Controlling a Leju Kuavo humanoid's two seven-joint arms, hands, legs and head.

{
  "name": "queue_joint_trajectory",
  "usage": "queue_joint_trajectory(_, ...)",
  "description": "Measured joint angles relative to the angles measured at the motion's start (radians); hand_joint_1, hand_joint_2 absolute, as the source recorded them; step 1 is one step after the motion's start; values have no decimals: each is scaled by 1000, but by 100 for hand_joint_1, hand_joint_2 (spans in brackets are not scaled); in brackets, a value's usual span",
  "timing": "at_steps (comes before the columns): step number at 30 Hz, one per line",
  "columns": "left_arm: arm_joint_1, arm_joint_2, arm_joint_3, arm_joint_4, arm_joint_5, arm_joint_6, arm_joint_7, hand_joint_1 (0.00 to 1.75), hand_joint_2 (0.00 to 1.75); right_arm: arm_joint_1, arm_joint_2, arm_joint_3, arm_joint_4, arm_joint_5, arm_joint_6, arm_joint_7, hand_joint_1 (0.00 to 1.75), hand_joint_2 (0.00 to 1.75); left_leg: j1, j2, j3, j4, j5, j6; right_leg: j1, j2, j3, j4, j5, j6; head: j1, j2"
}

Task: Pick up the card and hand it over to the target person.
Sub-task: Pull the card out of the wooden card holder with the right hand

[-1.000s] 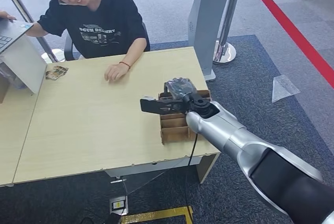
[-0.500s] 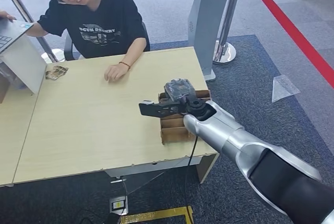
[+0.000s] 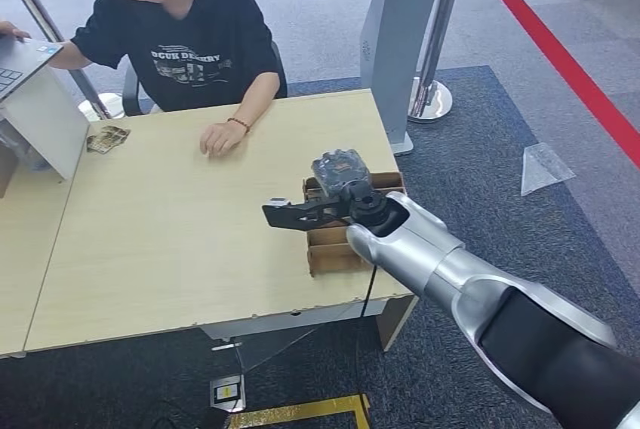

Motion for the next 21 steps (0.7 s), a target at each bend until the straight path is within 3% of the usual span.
queue_joint_trajectory(5,-7,3,-13,1,-11,-10,3,0,175,-50,-34,-8,-27,-43,50,-147,175,175,0,0,-3,1,1,0,0,0,-3,1,0,0,0,0)
queue_joint_trajectory(12,-23,23,-36,1,-29,-56,-13,0,175,-191,-114,17,-80,-148,157,-436,175,175,-1,0,-4,4,-1,0,-1,-1,-4,5,-1,0,0,0)
queue_joint_trajectory(21,-19,16,-40,-1,-28,-57,-14,0,175,-414,-187,59,-142,-274,312,-475,175,175,-1,0,-5,5,-2,1,-1,0,-6,5,-2,0,0,0)
